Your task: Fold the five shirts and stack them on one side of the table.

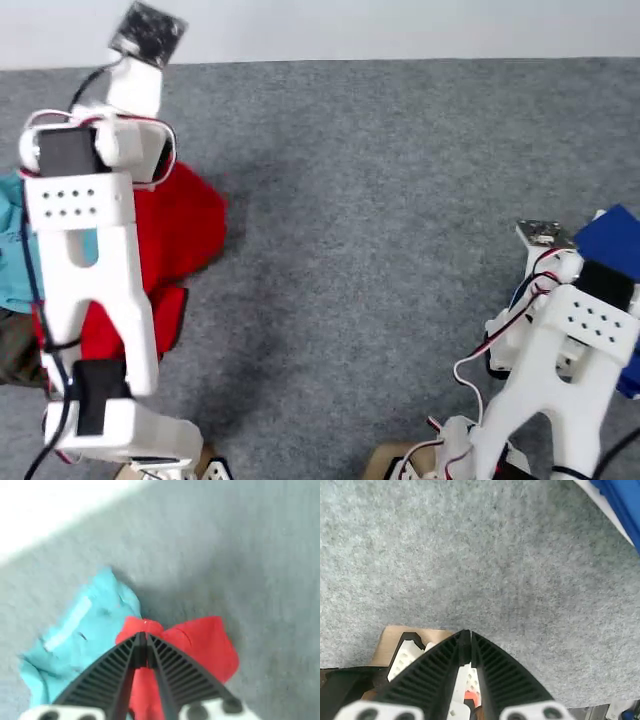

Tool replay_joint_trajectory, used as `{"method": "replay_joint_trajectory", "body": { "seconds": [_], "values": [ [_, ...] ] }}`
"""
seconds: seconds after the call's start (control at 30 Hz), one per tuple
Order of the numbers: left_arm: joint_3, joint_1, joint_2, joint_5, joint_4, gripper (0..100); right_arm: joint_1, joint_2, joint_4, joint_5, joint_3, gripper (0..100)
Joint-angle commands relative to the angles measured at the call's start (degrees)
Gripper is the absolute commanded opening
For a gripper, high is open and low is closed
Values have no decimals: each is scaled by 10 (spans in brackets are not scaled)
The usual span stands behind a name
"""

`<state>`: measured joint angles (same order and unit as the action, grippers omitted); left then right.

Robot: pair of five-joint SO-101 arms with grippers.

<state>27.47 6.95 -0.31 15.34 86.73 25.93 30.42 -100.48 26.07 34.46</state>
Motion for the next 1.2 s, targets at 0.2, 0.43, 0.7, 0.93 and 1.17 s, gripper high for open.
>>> {"method": "replay_joint_trajectory", "body": {
  "seconds": [0.2,0.43,0.7,0.93,1.17],
  "values": [
    [210,-110,-57,-104,-78,2,-5,16,-11,4,-4,9],
    [233,-156,-56,-100,-91,3,-7,16,-11,4,-4,9],
    [34,-15,-57,-98,-18,6,-66,15,8,3,-36,13],
    [-49,189,-57,-47,-13,114,-269,3,73,-92,-142,171],
    [-137,321,-57,9,-15,126,-466,-181,100,-122,-278,229]
  ]
}}
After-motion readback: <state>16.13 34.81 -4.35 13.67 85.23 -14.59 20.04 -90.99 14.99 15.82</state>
